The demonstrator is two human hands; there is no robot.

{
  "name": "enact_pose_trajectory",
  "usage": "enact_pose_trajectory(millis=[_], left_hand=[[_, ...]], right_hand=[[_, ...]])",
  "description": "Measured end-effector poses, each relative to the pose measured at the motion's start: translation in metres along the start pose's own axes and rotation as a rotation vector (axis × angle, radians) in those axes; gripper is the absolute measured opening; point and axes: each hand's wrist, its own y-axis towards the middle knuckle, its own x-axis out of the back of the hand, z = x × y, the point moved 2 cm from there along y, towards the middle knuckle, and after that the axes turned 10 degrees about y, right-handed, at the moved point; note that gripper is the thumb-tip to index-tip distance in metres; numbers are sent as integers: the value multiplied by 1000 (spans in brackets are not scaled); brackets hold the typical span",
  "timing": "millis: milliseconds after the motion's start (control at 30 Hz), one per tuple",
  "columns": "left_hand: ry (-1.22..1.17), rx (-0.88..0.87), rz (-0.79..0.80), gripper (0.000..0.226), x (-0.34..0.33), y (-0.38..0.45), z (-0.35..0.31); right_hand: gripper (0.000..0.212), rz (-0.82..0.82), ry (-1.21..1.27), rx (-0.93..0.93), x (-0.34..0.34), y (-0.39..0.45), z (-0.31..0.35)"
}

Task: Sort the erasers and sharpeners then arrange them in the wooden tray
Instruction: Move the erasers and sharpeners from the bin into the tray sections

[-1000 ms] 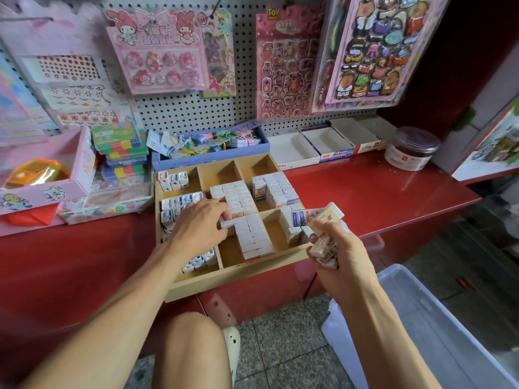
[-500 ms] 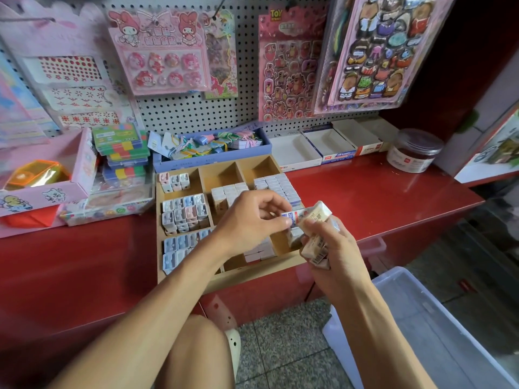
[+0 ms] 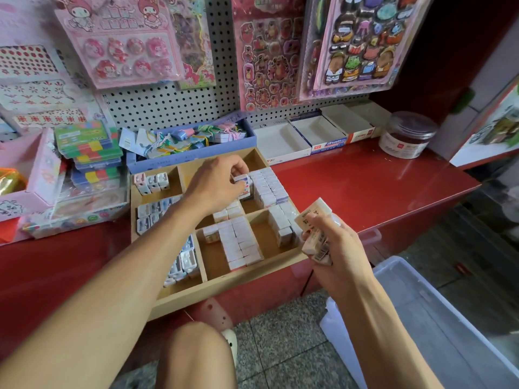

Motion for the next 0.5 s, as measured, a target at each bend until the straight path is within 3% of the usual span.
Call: enact_pose_trajectory(millis=[333, 500], left_hand=[[239, -113, -4, 15, -36, 24, 2], [269, -166, -51, 14, -40, 26, 5]], right_hand=[[13, 35, -60, 42, 6, 11, 12], [26, -11, -78, 47, 13, 15, 10]])
